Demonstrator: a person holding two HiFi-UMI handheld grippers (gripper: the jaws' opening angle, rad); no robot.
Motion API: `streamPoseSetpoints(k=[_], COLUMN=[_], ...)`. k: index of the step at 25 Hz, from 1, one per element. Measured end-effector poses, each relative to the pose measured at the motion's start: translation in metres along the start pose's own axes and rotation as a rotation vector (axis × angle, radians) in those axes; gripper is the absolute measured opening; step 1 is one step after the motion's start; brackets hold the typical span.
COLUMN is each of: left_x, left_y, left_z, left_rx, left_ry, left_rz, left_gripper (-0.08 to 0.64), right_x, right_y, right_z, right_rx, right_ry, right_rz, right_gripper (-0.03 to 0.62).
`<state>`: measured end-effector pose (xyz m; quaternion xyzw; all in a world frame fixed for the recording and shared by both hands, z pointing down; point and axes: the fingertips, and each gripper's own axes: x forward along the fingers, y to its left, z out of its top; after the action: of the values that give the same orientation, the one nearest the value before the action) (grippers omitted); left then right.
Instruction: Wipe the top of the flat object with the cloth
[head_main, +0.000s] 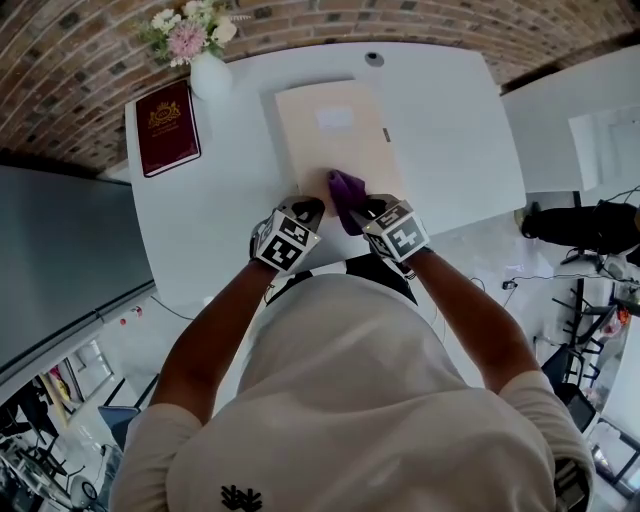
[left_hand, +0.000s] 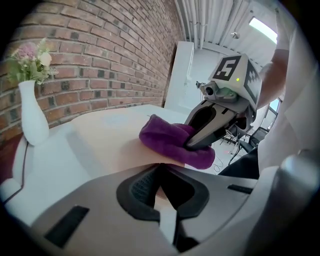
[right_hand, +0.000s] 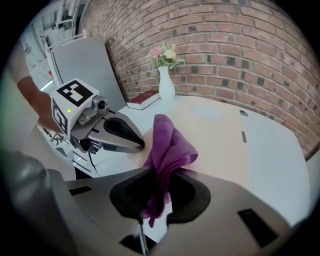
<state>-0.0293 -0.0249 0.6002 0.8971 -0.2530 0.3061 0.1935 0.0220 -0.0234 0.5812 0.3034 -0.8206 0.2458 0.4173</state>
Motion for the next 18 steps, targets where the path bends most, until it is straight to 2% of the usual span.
streamPoseSetpoints(k=[5,12,18], left_x=[0.003,0.002,0.006], left_y=[-0.004,-0.005,-0.008], left_z=[0.000,0.006,0.012], left_rx=[-0.014,-0.024,-0.080], left_ry=[0.008,0.041,0.070], left_rz=[0.020,0.078,0.141], left_gripper=[0.025,0.025,0.025], right_x=[-0.019,-0.038,-0.062], right_y=[-0.020,-0.066,-0.110], right_z=[-0.012,-0.056,-0.085], right_rx=[-0.016,0.018,0.048], right_ry=[0.009,0.021,0.024], right_rz=[-0.032,-0.032,-0.035], right_gripper=[0.086,0.086,0.086])
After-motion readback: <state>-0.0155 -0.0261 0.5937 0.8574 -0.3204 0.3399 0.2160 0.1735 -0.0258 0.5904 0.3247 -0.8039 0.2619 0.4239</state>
